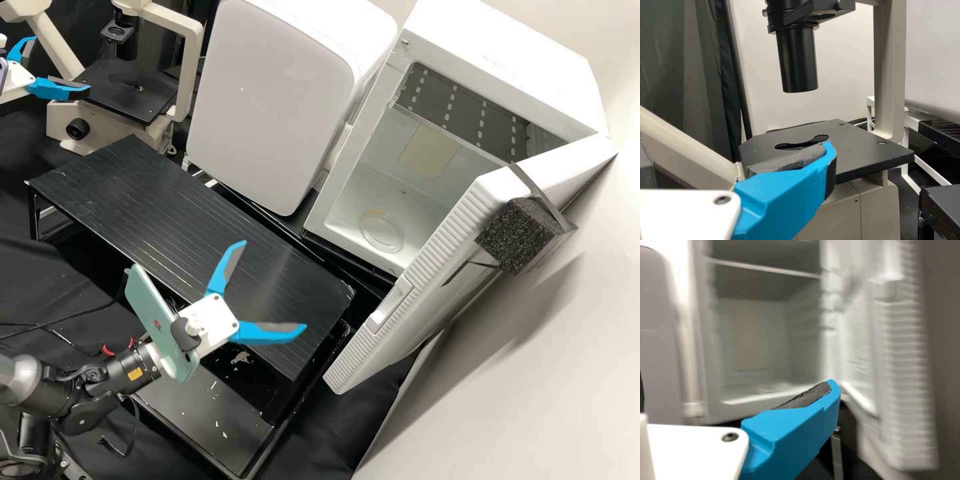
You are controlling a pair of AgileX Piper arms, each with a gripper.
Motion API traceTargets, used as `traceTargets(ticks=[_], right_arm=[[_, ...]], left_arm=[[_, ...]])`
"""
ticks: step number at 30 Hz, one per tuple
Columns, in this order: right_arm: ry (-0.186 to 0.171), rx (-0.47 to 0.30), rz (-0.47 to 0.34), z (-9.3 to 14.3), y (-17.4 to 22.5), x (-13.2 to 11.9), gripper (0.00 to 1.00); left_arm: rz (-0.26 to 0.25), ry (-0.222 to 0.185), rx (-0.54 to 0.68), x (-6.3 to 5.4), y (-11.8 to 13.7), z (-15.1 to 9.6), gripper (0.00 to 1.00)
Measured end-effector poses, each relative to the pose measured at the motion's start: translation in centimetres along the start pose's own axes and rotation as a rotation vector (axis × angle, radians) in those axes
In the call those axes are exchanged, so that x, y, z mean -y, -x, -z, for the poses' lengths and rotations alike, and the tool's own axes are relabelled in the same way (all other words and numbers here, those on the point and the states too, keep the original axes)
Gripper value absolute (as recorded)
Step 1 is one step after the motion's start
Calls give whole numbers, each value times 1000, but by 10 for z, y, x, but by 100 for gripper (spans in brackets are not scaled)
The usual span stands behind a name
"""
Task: Close the incubator door
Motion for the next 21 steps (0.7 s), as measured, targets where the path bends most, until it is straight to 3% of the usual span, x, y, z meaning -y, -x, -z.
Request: traceTargets(ticks=[5,12,21], right_arm=[[-39,170,-60,-30,1,-18,100],[-77,268,-98,-61,-17,-37,100],[-32,316,-150,-81,-35,-49,100]], left_arm=[[0,0,0,0,0,0,100],[0,0,0,0,0,0,100],[0,0,0,0,0,0,100]])
